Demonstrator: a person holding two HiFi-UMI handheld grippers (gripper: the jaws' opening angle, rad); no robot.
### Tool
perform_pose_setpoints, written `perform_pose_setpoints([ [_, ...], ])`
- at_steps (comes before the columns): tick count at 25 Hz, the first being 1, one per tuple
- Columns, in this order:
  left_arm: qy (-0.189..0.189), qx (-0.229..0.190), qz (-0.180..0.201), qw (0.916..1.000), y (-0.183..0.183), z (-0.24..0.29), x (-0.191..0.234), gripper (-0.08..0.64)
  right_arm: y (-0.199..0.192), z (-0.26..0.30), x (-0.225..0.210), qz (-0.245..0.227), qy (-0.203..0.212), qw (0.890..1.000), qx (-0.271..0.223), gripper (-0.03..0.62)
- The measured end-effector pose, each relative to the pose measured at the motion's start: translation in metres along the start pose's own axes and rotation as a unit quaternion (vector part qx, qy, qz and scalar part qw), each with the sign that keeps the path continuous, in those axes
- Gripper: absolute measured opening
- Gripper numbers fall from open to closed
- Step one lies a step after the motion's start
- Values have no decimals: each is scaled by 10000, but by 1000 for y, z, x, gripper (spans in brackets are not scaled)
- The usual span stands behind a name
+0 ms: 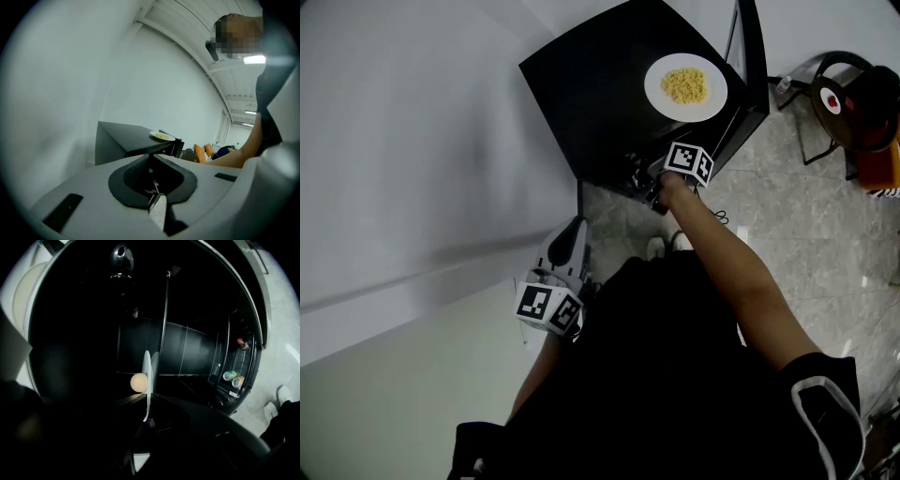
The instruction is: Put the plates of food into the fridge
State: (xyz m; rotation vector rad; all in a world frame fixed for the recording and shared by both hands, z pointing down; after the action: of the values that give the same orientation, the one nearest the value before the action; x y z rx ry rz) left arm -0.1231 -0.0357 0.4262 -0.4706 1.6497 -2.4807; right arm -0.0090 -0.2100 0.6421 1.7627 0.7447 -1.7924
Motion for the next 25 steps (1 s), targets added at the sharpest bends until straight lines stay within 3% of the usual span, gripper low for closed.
perform_pose_setpoints([
  [3,17,3,-8,10000,-2,-1,-1,37,2,3,5,-145,112,9998,8,45],
  [5,-43,42,6,10000,-4,1,-2,37,5,-2,9,-394,122,9991,8,138],
  [11,-172,36,-20,9998,-4,11,-9,37,10,-25,31,-1344,135,9904,278,141],
  [19,-474,-1,-115,9988,-6,36,-19,37,-1,-58,73,-3540,5,9307,918,140],
  [25,-636,-25,-191,9978,-8,45,-20,37,-8,-80,93,-4385,-116,8917,1112,133],
])
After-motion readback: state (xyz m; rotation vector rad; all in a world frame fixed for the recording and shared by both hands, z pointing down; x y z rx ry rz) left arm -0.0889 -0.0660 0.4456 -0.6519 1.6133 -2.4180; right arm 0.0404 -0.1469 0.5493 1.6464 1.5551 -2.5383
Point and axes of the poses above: the fingertips, and each gripper's own axes: z forward along the fingers, x to its left, y out of its top, the point moved 2 cm from there along -z, backward along the fingers, and after that the axes turned 13 degrees about y, right-handed, at the moved point
